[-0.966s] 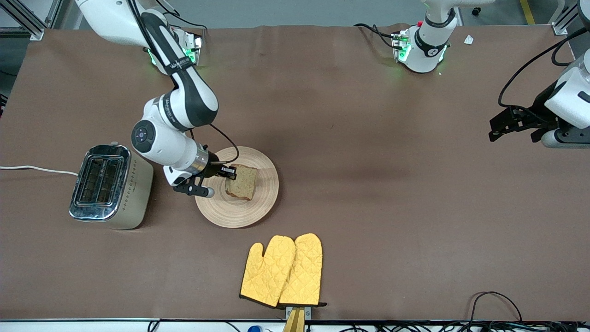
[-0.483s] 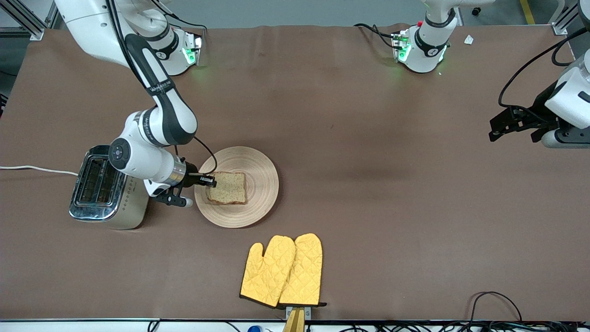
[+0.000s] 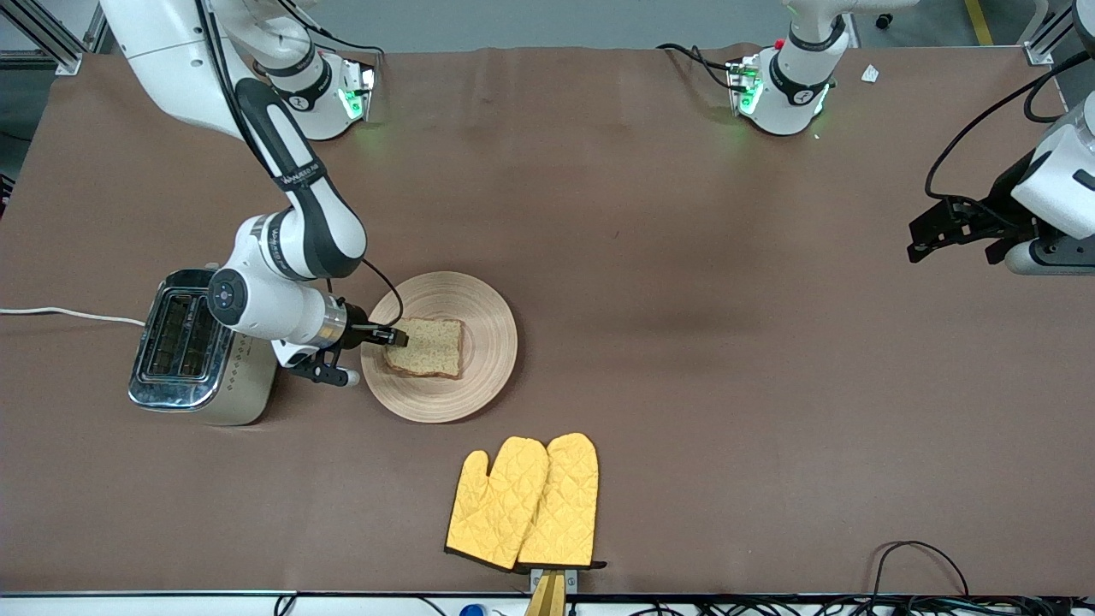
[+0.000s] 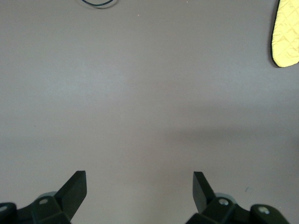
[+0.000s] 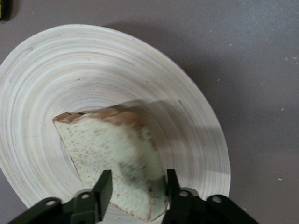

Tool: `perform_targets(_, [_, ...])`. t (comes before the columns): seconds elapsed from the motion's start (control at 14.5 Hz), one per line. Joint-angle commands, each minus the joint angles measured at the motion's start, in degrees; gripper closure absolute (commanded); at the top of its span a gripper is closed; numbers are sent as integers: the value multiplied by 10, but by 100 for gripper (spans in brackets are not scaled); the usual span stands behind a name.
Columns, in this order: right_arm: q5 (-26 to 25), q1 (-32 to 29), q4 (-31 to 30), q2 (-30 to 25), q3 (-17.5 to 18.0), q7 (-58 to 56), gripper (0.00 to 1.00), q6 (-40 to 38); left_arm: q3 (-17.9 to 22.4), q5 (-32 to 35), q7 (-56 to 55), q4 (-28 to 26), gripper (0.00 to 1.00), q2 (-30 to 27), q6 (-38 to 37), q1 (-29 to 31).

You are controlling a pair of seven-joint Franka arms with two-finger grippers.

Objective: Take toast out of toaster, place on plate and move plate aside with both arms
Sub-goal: 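Lower the bread onto the plate and open the right gripper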

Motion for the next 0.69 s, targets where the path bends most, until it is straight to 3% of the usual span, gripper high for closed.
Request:
perform_targets(0.0, [7, -10, 10, -16, 0, -11, 0, -31, -2, 9, 2, 9, 0, 1, -11, 2])
perform_targets(0.34, [-68, -9, 84, -47, -35, -6, 0, -168, -3, 8, 2, 9, 0, 1, -11, 2])
perform_targets(0.62, [-148, -11, 88, -116, -55, -11, 0, -212, -2, 8, 2, 9, 0, 1, -11, 2])
